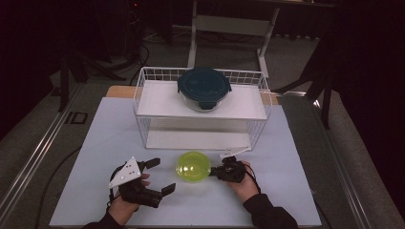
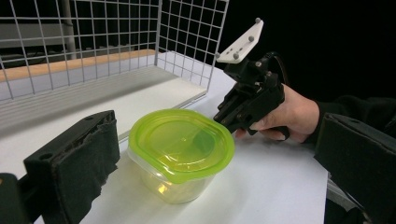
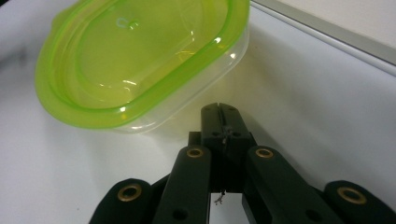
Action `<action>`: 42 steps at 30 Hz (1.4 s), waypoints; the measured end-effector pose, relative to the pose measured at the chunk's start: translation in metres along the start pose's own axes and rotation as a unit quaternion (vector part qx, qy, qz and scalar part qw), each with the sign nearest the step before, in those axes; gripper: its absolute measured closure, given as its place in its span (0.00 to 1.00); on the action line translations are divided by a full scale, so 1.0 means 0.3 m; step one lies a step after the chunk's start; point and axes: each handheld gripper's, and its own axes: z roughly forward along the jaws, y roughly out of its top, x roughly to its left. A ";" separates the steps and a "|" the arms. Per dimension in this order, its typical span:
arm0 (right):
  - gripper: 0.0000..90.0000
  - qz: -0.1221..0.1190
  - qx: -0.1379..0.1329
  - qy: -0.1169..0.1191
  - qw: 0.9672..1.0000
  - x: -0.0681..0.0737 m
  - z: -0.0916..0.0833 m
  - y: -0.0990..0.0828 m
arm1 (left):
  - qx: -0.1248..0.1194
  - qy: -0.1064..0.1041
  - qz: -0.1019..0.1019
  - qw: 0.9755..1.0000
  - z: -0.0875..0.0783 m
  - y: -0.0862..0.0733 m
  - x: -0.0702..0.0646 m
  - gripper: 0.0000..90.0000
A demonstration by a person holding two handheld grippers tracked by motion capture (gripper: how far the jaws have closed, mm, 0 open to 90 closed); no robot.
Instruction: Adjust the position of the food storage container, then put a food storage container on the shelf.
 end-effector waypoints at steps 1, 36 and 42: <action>1.00 -0.001 0.002 0.000 1.000 -0.001 -0.004 0.000 | 0.000 0.000 0.000 1.000 0.000 0.000 0.000 0.00; 0.18 0.015 -0.122 -0.045 0.991 0.103 -0.280 0.036 | 0.067 -0.029 -0.070 0.995 0.091 0.125 0.073 0.00; 0.15 0.028 -0.107 -0.022 0.994 0.103 -0.249 0.065 | 0.120 -0.024 -0.148 0.981 0.143 0.094 0.128 0.02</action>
